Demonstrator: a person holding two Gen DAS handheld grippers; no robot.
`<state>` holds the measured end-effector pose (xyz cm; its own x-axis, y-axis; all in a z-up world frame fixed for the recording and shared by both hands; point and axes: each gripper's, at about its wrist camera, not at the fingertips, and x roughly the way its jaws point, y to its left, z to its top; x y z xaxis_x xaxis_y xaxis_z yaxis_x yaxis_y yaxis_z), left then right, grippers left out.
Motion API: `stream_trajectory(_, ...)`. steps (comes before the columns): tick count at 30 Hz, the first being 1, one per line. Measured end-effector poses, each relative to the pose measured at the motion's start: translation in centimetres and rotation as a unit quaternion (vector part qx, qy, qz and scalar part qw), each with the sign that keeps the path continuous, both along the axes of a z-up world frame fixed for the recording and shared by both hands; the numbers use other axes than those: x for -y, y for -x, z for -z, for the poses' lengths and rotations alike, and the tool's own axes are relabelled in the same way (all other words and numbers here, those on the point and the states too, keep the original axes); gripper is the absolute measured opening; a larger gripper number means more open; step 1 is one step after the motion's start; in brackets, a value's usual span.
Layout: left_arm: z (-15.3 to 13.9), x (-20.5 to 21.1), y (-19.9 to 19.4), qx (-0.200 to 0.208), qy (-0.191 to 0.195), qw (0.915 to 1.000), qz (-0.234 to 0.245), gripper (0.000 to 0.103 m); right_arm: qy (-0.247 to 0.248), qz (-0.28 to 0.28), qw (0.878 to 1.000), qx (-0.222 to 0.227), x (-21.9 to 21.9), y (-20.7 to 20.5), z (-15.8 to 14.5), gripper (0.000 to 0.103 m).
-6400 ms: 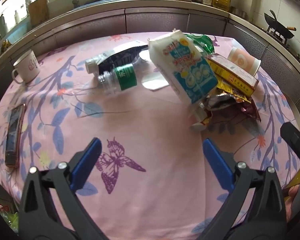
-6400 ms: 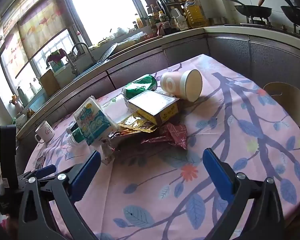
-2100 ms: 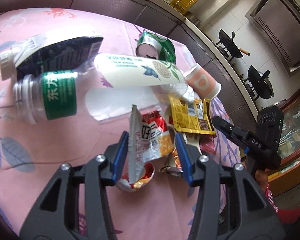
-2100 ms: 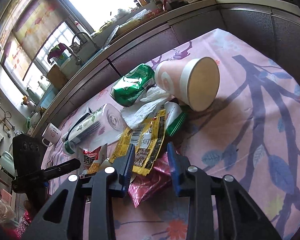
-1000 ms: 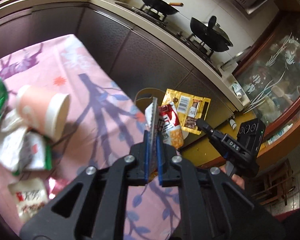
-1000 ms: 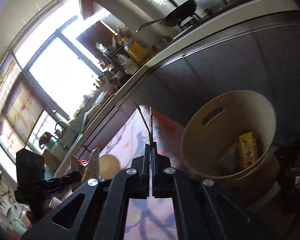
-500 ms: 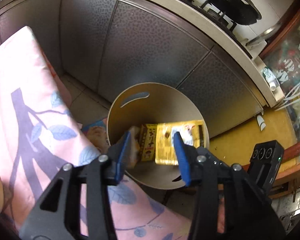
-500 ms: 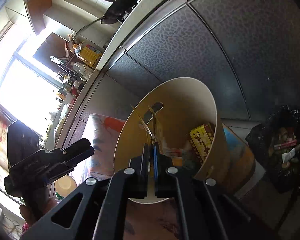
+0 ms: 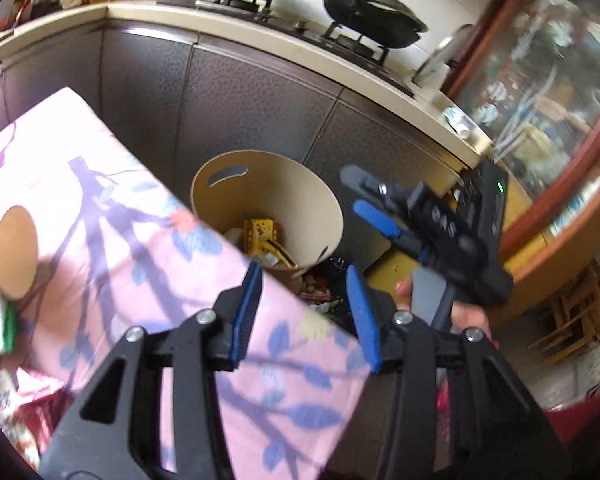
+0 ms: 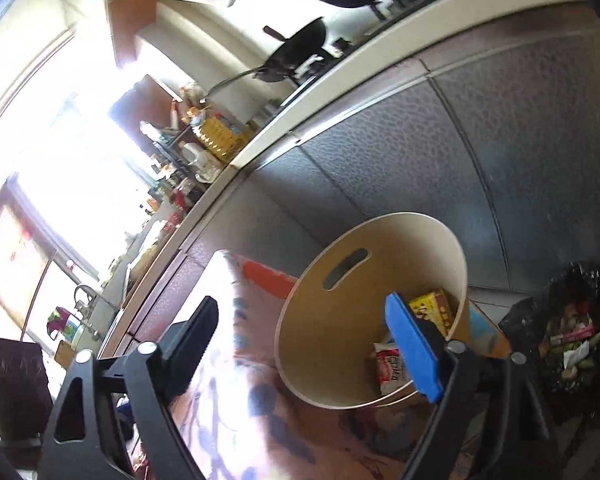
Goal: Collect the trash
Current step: 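Grasp the orange snack bag with the left tool while the right tool grasps the pink wrapper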
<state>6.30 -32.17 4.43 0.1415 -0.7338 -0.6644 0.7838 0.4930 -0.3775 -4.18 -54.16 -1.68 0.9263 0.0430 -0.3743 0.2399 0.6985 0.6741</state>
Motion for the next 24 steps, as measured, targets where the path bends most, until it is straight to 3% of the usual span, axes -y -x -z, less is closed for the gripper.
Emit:
stream_trajectory(4, -0.1, -5.9, 2.2, -0.001, 0.008, 0.9999, -0.014, 0.042, -0.055, -0.086, 0.995, 0.006, -2.4, -1.1, -0.1, 0.084)
stream_trajectory(9, 0.2, -15.1, 4.2, 0.020, 0.004, 0.9959, -0.089, 0.043, -0.045, -0.191, 0.979, -0.048, -9.1, -3.9, 0.4, 0.051)
stream_trajectory(12, 0.6, -20.6, 4.7, 0.058, -0.014, 0.9849, -0.163, 0.061, -0.044, -0.256, 0.963, -0.074, -14.1, -5.2, 1.3, 0.044)
stream_trajectory(13, 0.9, -22.1, 5.0, 0.080, -0.025, 0.9784, -0.189, 0.062, -0.043, -0.276, 0.957, -0.083, -15.8, -5.6, 1.6, 0.044)
stream_trajectory(18, 2.9, -24.8, 4.8, 0.105, -0.069, 0.9632, -0.237, 0.062, -0.057, -0.341, 0.930, -0.127, -22.2, -7.3, 3.2, 0.044)
stream_trajectory(24, 4.9, -24.2, 4.4, 0.149, -0.113, 0.9574, -0.220, 0.062, -0.108, -0.351, 0.918, -0.150, -24.1, -8.7, 4.2, 0.044)
